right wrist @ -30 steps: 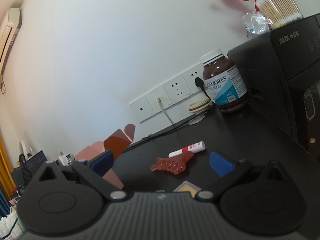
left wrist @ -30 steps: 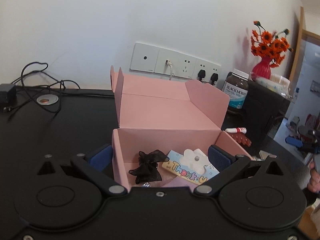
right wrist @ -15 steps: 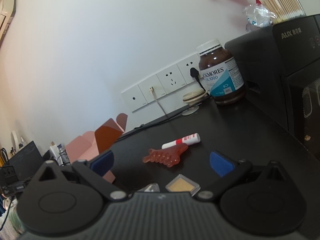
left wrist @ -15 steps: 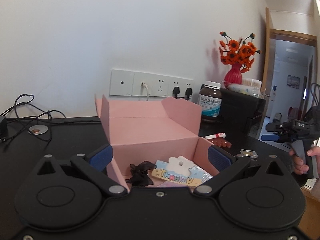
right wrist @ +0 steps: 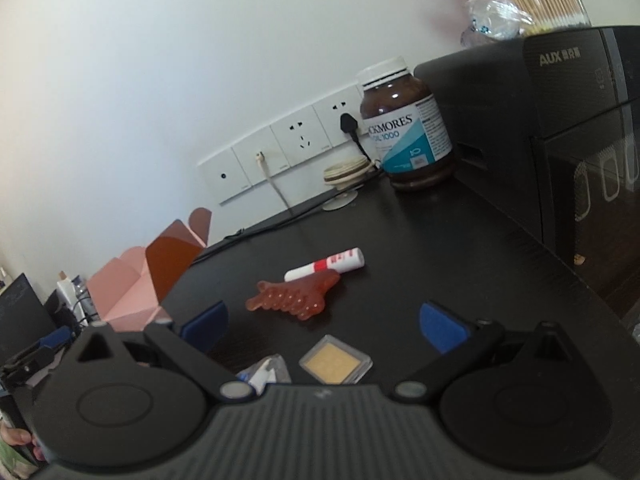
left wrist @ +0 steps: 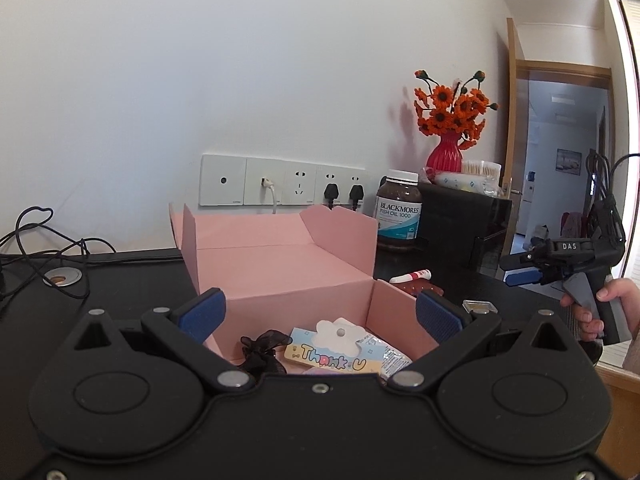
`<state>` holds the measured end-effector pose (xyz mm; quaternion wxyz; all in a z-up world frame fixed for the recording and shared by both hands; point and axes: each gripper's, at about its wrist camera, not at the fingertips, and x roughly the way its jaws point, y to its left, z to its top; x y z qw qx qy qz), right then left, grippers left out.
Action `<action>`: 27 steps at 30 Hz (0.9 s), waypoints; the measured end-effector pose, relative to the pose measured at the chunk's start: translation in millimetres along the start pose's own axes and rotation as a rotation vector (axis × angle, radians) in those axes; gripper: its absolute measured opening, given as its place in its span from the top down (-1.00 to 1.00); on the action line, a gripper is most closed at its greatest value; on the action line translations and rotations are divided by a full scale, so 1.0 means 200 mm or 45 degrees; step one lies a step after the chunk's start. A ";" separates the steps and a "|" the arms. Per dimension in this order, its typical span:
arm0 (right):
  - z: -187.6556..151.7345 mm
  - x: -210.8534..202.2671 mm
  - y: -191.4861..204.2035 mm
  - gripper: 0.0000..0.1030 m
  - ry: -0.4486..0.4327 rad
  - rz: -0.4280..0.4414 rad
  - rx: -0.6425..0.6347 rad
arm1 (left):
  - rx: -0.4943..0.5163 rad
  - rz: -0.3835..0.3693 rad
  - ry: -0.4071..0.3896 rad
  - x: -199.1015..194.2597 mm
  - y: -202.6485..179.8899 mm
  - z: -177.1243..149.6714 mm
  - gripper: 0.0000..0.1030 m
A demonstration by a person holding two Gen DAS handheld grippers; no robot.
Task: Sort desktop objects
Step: 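Move the right tool toward the clear plastic bag with blue nail file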
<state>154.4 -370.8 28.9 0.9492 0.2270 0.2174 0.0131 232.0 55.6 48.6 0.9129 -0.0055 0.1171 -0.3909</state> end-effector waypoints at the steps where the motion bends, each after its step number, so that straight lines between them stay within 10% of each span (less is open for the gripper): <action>1: 0.00 -0.01 0.01 -0.99 0.001 0.001 -0.016 | -0.001 -0.007 0.005 0.00 0.00 0.00 -0.99; 27: -0.21 -0.09 0.20 -0.99 0.320 -0.050 -0.423 | -0.124 0.085 0.045 0.03 0.06 0.00 -1.00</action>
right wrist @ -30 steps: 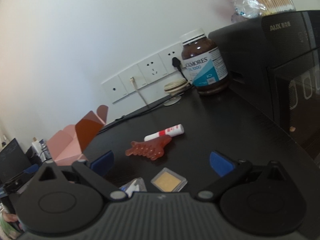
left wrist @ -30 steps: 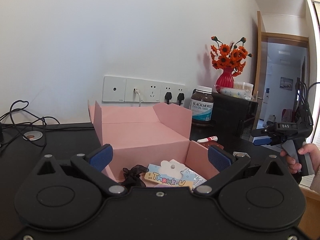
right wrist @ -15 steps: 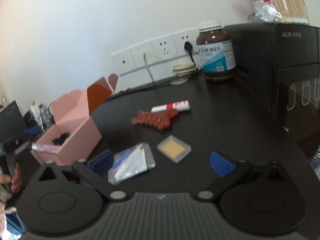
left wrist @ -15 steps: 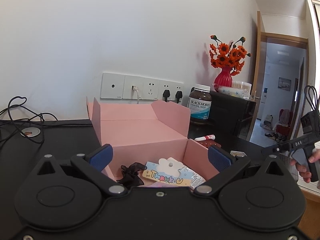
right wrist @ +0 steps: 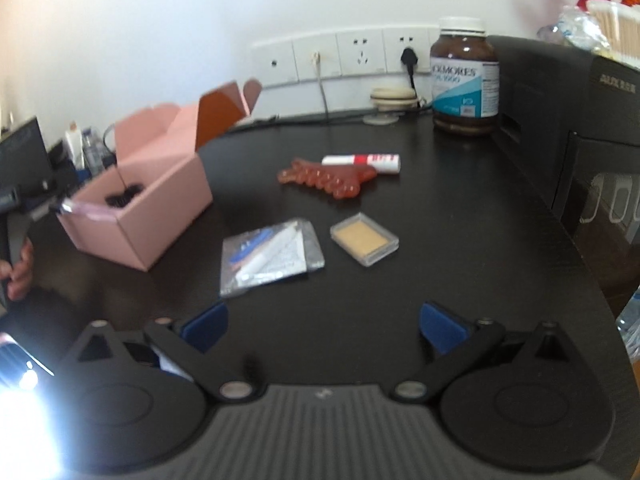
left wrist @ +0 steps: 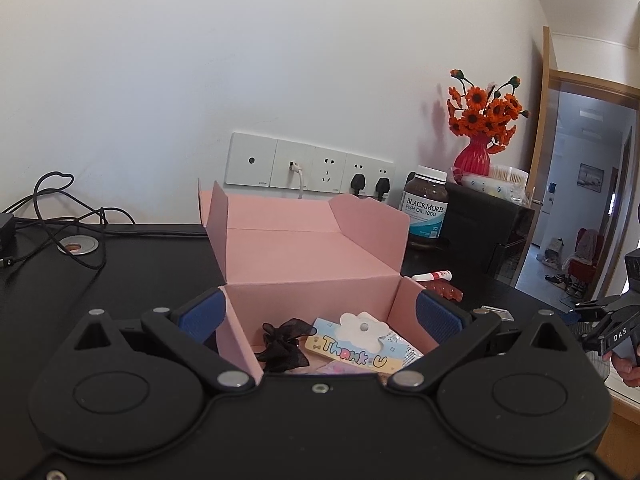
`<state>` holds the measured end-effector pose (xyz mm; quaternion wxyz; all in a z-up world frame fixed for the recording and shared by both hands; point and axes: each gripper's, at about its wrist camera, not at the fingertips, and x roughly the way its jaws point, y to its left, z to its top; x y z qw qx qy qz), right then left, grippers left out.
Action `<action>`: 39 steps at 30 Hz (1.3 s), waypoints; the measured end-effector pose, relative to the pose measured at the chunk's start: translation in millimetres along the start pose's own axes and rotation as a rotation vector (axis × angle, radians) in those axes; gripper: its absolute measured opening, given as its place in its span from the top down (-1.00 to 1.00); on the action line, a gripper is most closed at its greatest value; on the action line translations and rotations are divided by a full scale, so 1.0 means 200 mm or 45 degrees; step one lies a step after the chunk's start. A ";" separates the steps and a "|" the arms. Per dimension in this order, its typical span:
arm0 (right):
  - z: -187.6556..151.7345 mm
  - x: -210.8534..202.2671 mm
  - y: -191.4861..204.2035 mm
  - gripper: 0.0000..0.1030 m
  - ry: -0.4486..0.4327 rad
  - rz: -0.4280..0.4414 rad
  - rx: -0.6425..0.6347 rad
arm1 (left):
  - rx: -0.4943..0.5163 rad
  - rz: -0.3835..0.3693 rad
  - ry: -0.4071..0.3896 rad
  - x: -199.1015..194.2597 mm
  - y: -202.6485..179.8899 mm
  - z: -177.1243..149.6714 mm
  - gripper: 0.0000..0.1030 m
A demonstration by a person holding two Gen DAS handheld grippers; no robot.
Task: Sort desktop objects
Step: 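Move the right tool toward the clear plastic bag with blue nail file, then close the right tool on the clear plastic bag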
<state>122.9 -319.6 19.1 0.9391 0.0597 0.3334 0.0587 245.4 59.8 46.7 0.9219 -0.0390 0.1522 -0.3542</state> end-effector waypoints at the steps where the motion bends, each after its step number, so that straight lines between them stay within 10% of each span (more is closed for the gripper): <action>1: 0.00 0.01 0.02 -0.99 0.004 0.004 -0.013 | 0.004 -0.001 0.000 0.00 0.00 0.00 -1.00; 25: 0.17 0.32 0.24 -0.98 0.074 -0.011 -0.212 | 0.094 0.007 0.014 0.00 -0.06 -0.01 -1.00; 39: 0.14 0.26 0.28 -0.01 -0.021 0.019 -0.256 | 0.097 0.019 0.013 0.01 -0.06 -0.01 -1.00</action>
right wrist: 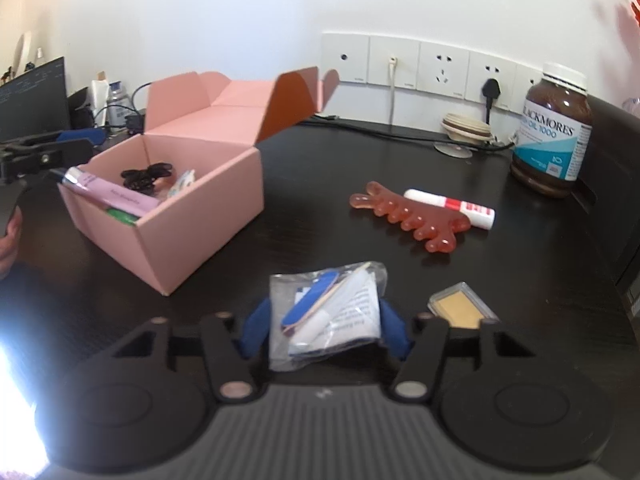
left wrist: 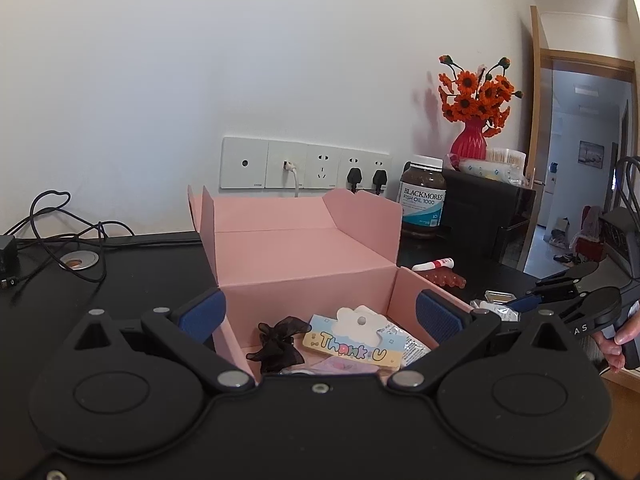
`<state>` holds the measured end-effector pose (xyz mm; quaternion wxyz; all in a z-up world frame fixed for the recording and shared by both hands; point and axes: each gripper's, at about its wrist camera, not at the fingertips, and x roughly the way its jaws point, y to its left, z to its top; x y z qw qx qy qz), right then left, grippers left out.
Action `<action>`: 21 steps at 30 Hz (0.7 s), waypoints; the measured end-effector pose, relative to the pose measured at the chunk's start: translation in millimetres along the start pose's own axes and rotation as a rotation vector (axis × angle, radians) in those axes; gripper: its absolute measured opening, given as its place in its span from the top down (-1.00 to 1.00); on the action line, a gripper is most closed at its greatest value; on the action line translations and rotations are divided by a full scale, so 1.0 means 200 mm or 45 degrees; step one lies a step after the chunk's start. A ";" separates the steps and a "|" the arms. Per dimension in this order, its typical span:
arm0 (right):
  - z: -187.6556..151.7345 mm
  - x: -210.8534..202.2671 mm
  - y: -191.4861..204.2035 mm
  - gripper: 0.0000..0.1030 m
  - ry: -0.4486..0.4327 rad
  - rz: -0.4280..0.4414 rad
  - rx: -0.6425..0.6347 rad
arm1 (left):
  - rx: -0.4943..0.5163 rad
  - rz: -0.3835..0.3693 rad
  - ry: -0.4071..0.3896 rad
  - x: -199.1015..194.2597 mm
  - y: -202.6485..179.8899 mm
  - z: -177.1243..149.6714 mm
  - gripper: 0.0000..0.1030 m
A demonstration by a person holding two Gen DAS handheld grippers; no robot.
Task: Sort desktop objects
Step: 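Close the right tool on the clear plastic bag, then lift and carry the plastic bag with the right tool into the pink box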
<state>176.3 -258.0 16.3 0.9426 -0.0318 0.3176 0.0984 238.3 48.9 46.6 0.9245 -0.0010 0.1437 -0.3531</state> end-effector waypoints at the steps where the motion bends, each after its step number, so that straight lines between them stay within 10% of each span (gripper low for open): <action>1: 0.00 0.00 0.00 0.04 -0.006 0.000 -0.005 | 0.000 -0.001 0.000 0.00 0.00 0.00 -1.00; 21: 0.28 -0.21 0.14 0.24 -0.225 0.088 0.045 | -0.153 0.009 -0.025 -0.01 0.10 0.00 -1.00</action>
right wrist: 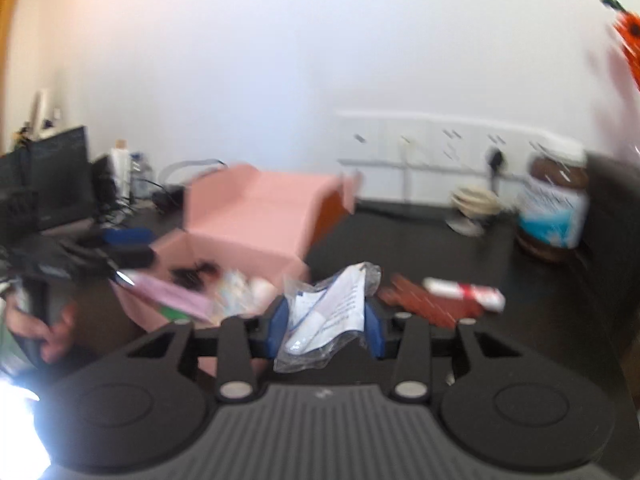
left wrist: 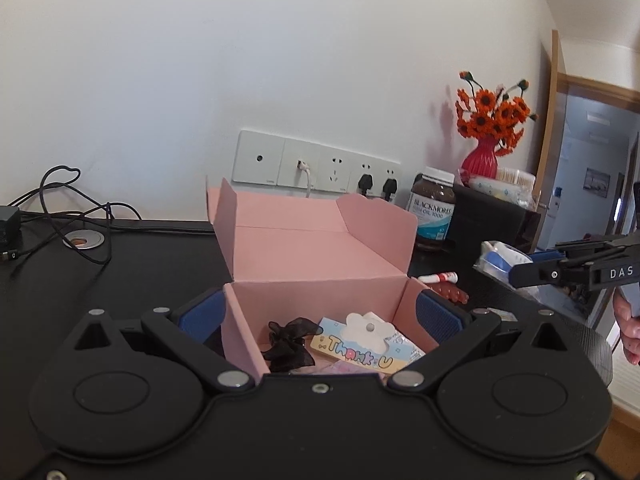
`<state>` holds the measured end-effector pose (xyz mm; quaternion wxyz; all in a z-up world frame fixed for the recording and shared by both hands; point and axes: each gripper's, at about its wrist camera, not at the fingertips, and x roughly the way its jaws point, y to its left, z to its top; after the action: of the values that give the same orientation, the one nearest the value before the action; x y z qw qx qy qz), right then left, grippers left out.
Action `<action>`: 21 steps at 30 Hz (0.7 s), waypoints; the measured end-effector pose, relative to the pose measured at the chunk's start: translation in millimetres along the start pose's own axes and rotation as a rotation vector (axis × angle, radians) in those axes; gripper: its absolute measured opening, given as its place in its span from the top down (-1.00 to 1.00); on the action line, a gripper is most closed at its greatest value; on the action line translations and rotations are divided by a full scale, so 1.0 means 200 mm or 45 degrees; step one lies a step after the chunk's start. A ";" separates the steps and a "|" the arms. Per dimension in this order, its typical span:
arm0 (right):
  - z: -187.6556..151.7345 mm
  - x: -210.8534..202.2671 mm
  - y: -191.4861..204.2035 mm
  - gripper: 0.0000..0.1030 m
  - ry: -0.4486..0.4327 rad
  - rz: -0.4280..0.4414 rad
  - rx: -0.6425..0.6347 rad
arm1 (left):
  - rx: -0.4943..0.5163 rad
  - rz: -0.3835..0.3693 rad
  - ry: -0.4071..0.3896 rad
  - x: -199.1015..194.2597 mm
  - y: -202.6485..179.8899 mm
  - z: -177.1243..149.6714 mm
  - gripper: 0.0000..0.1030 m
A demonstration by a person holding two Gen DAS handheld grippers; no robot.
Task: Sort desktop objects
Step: 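Lift and carry the plastic bag with the right tool into the pink box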
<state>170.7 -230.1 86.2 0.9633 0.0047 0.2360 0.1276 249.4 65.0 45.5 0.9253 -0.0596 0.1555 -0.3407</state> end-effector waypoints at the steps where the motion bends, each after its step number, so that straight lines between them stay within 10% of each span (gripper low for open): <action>1: 0.03 0.02 0.03 0.24 -0.005 0.023 -0.010 | -0.012 0.007 -0.012 -0.01 0.01 0.00 -1.00; 21: 0.06 0.54 0.44 0.24 0.220 0.102 -0.161 | -0.017 0.008 -0.085 -0.05 0.01 0.00 -1.00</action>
<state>246.7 -117.9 54.6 0.9319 -0.0578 0.3092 0.1804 244.1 72.8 48.2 0.9307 -0.0767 0.1272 -0.3343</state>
